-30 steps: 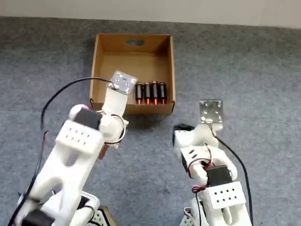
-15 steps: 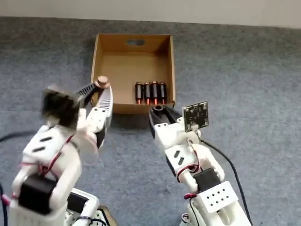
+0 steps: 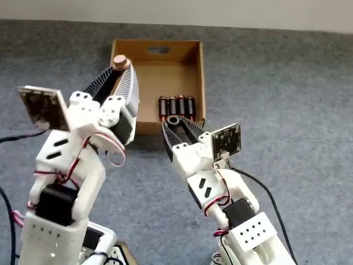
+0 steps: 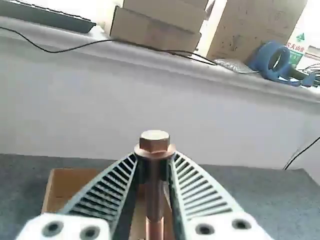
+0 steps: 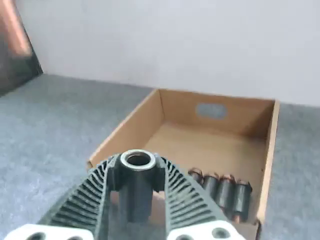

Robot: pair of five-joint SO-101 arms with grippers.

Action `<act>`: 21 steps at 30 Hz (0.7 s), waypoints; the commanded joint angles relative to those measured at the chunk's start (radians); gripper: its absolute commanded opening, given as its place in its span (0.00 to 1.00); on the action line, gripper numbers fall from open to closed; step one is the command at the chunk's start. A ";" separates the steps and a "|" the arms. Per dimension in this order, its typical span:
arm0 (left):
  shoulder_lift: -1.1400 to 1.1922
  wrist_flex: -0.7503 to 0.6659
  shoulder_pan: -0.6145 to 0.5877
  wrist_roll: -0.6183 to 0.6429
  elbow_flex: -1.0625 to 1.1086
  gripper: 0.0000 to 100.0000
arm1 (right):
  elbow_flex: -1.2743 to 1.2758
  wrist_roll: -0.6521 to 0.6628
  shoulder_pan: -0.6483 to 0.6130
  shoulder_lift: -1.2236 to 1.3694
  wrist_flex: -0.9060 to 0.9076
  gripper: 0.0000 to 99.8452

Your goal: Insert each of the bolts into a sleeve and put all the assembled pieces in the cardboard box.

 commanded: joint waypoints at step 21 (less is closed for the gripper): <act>0.213 -0.040 0.237 0.009 -0.125 0.01 | -0.008 0.110 0.015 -0.012 -0.101 0.01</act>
